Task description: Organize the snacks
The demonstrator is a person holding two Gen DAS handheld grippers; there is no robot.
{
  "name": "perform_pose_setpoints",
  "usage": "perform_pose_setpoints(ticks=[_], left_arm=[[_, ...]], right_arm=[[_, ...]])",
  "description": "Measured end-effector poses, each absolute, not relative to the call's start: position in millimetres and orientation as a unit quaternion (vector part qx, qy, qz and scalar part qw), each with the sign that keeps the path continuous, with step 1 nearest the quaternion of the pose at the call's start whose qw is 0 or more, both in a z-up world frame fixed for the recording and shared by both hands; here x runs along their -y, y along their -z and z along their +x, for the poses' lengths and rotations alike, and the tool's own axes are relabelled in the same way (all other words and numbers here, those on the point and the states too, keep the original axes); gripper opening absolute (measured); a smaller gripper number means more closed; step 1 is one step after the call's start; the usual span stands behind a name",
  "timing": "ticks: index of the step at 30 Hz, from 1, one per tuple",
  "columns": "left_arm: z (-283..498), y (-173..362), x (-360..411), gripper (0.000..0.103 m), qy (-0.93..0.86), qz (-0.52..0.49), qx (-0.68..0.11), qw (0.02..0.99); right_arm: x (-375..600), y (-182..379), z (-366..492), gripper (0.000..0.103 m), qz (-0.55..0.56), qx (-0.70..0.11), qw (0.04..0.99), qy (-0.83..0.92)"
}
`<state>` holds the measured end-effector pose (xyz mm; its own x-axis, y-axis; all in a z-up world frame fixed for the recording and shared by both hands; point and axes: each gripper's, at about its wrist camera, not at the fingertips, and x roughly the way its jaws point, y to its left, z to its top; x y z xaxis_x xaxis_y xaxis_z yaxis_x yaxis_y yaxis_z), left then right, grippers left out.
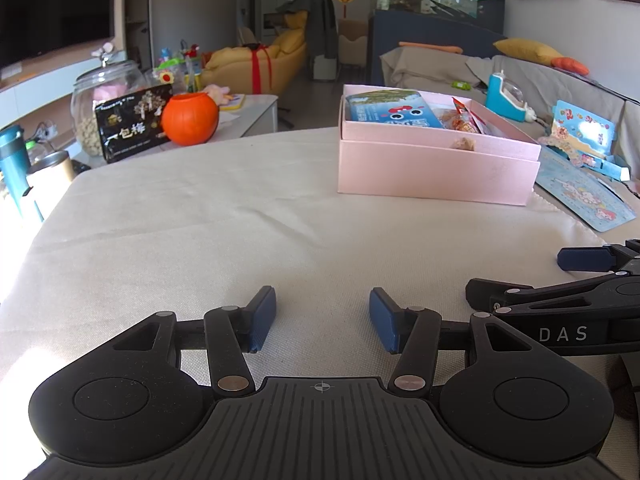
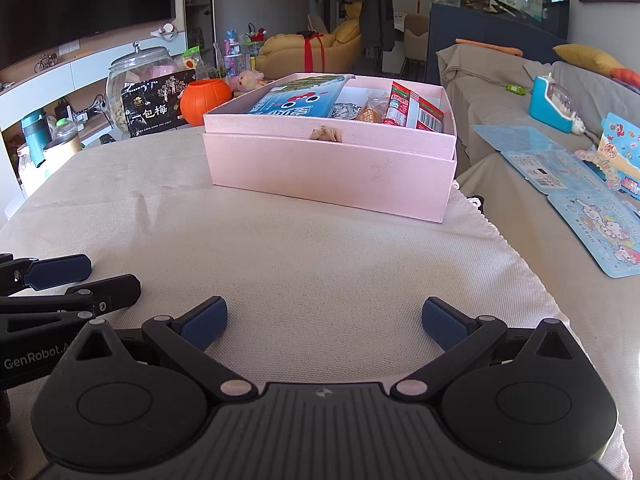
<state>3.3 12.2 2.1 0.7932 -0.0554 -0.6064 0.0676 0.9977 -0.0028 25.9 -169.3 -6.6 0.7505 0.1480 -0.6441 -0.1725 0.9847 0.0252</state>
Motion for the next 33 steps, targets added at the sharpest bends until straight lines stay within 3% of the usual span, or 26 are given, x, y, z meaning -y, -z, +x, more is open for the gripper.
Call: perform_pose_setpoints(ticks=[33], left_arm=[[2.2,-3.9,-10.2,0.057,0.033,0.011,-0.32,0.947]], right_arm=[[169.2,6.7,26.1,0.103,-0.02,-0.343,0.935,-0.085]])
